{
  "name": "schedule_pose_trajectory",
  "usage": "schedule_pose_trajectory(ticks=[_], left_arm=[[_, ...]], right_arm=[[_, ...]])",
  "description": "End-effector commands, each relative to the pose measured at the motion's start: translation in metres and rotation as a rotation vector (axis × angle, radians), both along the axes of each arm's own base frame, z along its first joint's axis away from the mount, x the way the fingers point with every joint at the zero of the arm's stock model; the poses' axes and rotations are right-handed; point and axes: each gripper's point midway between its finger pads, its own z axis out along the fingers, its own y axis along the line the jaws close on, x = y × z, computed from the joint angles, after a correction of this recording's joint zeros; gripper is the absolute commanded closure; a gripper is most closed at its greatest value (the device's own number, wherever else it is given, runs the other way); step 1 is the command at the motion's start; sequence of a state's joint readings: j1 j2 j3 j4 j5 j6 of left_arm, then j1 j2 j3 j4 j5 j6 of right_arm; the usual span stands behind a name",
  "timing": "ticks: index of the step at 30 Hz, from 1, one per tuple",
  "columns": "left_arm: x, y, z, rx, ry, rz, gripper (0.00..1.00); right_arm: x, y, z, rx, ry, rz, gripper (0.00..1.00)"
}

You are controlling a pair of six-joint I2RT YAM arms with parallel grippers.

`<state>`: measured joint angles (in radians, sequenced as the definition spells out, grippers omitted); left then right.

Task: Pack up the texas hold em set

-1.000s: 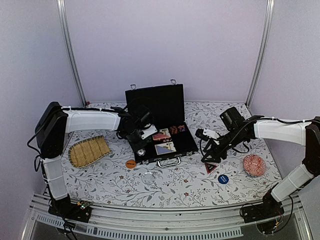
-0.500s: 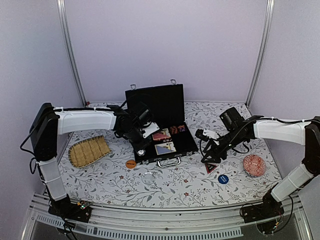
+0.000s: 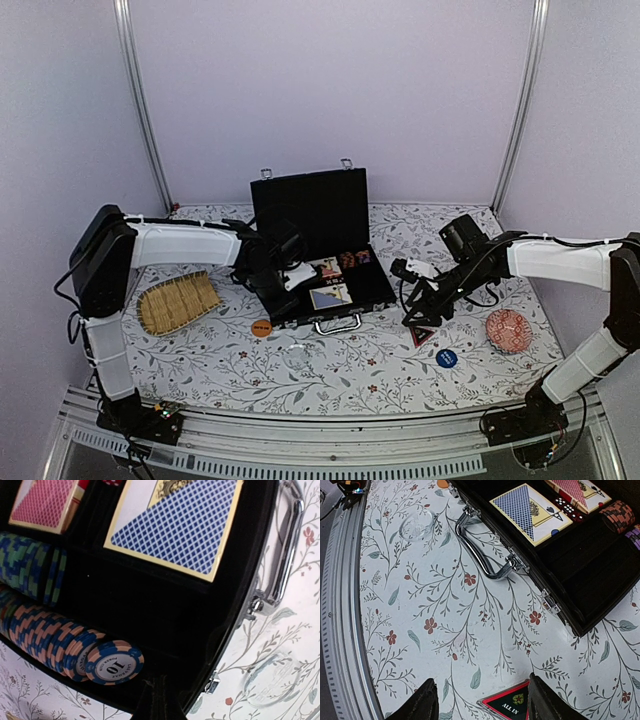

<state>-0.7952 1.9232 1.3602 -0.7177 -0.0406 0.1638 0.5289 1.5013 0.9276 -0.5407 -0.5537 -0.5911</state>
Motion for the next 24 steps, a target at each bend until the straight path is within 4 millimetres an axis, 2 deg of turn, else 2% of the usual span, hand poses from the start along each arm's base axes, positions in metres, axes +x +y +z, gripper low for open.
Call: schedule_pose_trajectory(ticks=[1, 3, 8, 24], left_arm=[[0.010, 0.003, -0.010, -0.009, 0.018, 0.022, 1.00], [0.012, 0.009, -0.027, 0.024, 0.042, 0.027, 1.00], [0.020, 0.018, -0.042, 0.078, 0.054, 0.037, 1.00], [0.054, 0.027, -0.039, 0.084, -0.010, 0.083, 1.00]], right_arm=[[-0.004, -0.002, -0.005, -0.002, 0.025, 0.003, 0.38], [-0.004, -0.002, -0.005, -0.004, 0.027, 0.001, 0.38], [-0.004, -0.003, -0.006, -0.008, 0.028, 0.002, 0.38], [-0.004, -0.004, -0.013, -0.023, 0.044, 0.002, 0.38]])
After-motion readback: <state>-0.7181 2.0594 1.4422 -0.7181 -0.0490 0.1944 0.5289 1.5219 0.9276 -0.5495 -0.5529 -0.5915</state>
